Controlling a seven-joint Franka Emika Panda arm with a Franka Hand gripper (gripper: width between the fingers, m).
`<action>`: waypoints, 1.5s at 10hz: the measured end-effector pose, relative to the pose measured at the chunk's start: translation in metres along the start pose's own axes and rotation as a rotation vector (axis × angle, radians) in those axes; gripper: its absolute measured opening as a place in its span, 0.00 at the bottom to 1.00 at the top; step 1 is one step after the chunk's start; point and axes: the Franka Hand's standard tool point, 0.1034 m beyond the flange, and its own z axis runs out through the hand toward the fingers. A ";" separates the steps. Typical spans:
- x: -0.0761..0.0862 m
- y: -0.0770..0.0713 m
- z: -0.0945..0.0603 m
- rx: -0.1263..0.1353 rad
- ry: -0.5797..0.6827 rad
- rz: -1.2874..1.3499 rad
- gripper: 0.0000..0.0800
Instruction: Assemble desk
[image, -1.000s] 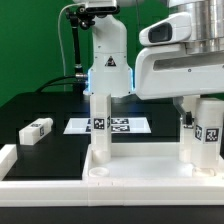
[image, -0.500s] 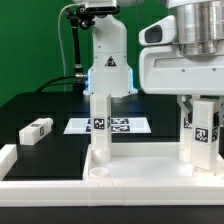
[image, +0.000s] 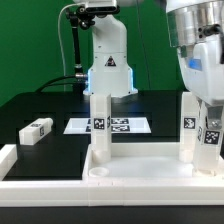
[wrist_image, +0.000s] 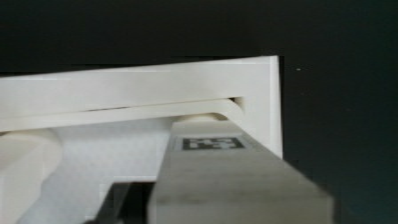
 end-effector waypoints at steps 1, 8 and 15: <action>0.000 0.001 0.001 -0.001 0.001 0.008 0.37; 0.000 -0.001 -0.004 0.019 0.011 -0.845 0.81; 0.002 -0.005 -0.007 -0.038 0.039 -1.196 0.50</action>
Offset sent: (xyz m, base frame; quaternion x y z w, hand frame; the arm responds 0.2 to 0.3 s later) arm -0.0097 0.0205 0.0094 0.0197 -0.0960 -0.3749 0.9219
